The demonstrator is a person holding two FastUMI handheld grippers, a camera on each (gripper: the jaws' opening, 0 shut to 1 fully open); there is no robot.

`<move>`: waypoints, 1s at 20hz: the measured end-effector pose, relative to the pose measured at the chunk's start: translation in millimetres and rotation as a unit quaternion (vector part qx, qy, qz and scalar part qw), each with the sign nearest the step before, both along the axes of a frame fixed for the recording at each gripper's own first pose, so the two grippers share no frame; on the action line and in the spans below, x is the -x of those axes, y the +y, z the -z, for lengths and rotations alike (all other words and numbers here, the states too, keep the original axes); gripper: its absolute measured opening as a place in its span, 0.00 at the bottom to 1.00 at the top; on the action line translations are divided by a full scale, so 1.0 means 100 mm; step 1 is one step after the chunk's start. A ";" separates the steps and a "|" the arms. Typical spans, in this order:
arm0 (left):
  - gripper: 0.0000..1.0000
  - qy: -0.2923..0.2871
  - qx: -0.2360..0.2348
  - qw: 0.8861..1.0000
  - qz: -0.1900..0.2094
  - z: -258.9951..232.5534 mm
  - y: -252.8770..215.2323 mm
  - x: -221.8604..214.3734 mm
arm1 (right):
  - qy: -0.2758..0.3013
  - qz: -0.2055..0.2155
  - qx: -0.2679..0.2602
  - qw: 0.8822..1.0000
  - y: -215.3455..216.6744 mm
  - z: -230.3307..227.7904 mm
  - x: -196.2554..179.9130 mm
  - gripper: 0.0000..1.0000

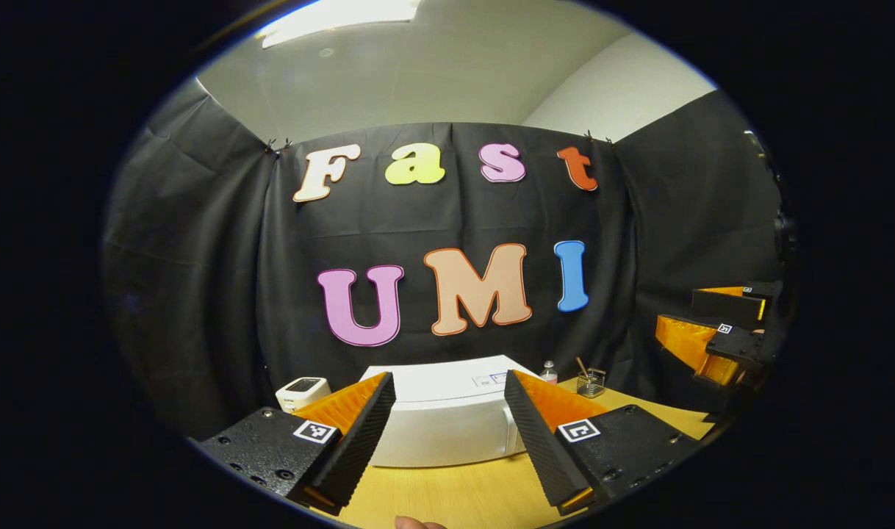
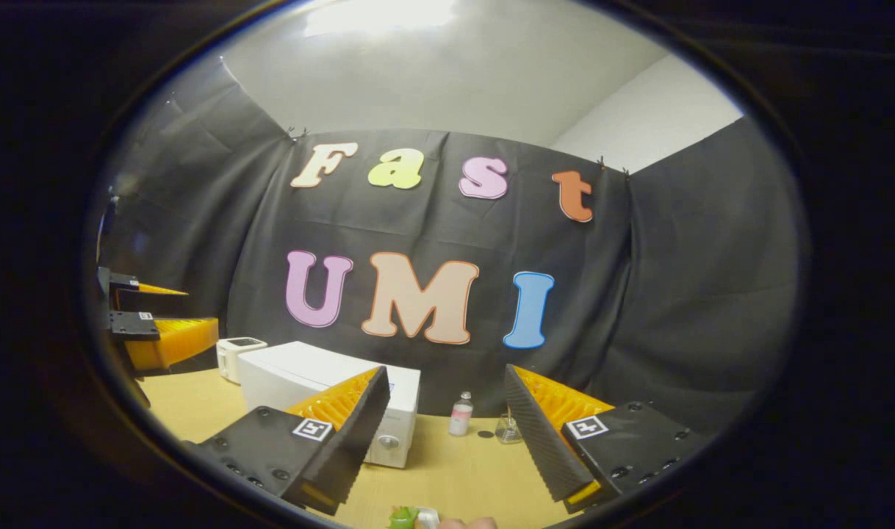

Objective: Open the microwave oven with the left hand, put the food in, and close the microwave oven.

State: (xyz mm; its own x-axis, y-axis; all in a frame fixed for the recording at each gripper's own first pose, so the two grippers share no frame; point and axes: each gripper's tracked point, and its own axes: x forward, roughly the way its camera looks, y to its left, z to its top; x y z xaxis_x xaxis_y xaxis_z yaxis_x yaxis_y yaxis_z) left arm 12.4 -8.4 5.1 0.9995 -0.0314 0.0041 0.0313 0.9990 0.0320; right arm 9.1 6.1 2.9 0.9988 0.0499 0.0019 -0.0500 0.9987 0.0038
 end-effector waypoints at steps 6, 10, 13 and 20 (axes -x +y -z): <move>0.94 0.001 0.000 1.000 -0.007 0.02 0.03 0.00 | -0.006 0.001 0.009 1.000 -0.04 -0.01 -0.04 0.96; 0.94 0.001 0.002 1.000 -0.005 0.04 -0.01 0.00 | -0.005 0.007 0.007 1.000 -0.11 -0.01 -0.03 0.96; 0.94 0.013 0.007 1.000 0.006 0.16 -0.08 -0.08 | -0.007 0.008 0.011 1.000 -0.15 -0.01 -0.01 0.96; 0.94 0.050 0.016 0.998 0.042 0.78 -0.40 -0.45 | 0.000 0.006 0.002 1.000 -0.27 0.04 0.09 0.96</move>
